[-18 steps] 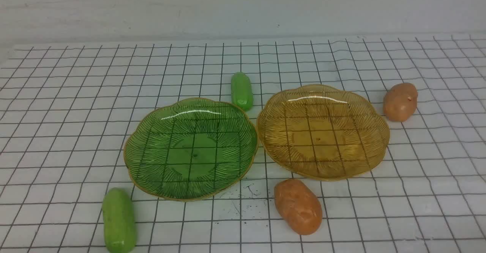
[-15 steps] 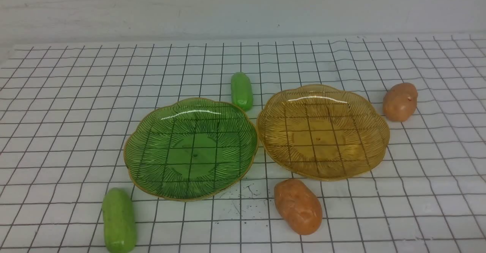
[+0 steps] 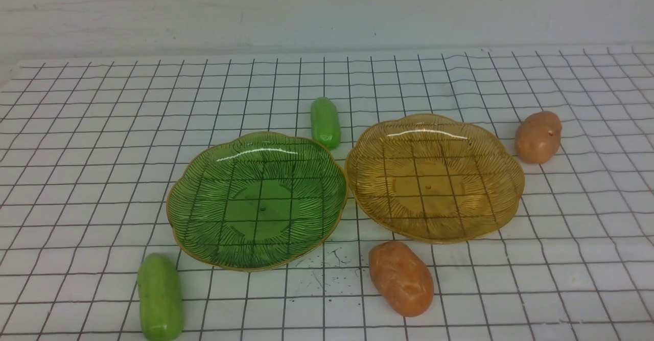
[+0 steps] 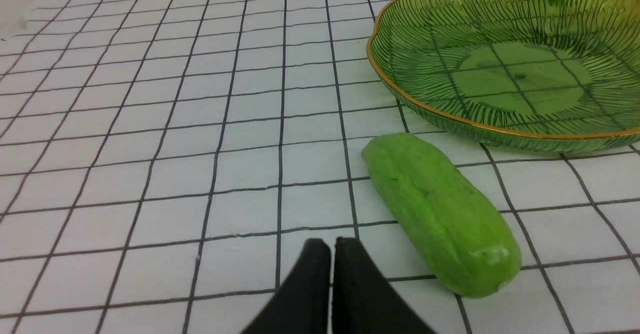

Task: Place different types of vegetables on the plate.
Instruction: 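Put the green cucumber next to the left plate into that plate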

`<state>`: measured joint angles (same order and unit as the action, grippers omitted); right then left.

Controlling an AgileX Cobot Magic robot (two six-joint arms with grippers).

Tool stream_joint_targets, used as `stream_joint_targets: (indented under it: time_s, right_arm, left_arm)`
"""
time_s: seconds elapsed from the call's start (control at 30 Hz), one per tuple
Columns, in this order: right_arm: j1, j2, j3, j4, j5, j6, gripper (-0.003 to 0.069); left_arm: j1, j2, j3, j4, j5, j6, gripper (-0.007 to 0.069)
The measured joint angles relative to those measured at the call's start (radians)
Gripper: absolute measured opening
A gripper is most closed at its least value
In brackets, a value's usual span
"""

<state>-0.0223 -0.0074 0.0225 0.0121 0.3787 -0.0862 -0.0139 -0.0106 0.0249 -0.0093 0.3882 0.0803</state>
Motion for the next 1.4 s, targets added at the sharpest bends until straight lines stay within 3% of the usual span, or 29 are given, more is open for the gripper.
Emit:
stream_joint_targets:
  time_s: [0.37, 0.57, 0.67, 0.83, 0.93, 1.07, 1.13, 1.17, 1.27, 1.4]
  right_arm:
    - [0.000, 0.000, 0.000, 0.000, 0.000, 0.000, -0.0015]
    - [0.000, 0.000, 0.000, -0.001, 0.000, 0.000, -0.0015]
    - [0.000, 0.000, 0.000, -0.001, 0.000, 0.000, -0.0015]
    - [0.000, 0.000, 0.000, 0.000, 0.000, 0.001, -0.0015]
    - [0.000, 0.000, 0.006, 0.112, -0.050, 0.047, -0.0015]
    - [0.000, 0.000, 0.007, 0.381, -0.194, 0.167, -0.0015]
    - [0.000, 0.000, 0.007, 0.452, -0.226, 0.196, -0.0015]
    - [0.000, 0.000, 0.007, 0.566, -0.269, 0.223, -0.0015]
    - [0.000, 0.000, 0.007, 0.679, -0.292, 0.230, -0.0015]
    - [0.000, 0.000, 0.007, 0.733, -0.296, 0.235, -0.0015]
  left_arm:
    - [0.000, 0.000, 0.002, 0.009, -0.042, -0.027, -0.0008]
    - [0.000, 0.000, 0.004, -0.192, -0.184, -0.150, -0.0008]
    - [0.000, 0.000, 0.004, -0.381, -0.317, -0.236, -0.0008]
    - [0.000, 0.000, 0.004, -0.551, -0.433, -0.261, -0.0008]
    - [0.000, 0.000, 0.004, -0.646, -0.554, -0.264, -0.0008]
    - [0.000, 0.000, 0.004, -0.694, -0.626, -0.252, -0.0008]
    - [0.000, 0.000, 0.004, -0.696, -0.631, -0.229, -0.0008]
    - [0.000, 0.000, 0.004, -0.697, -0.628, -0.175, -0.0008]
    - [0.000, 0.000, 0.004, -0.697, -0.595, -0.080, -0.0008]
    - [0.000, 0.000, 0.004, -0.704, -0.525, 0.001, -0.0008]
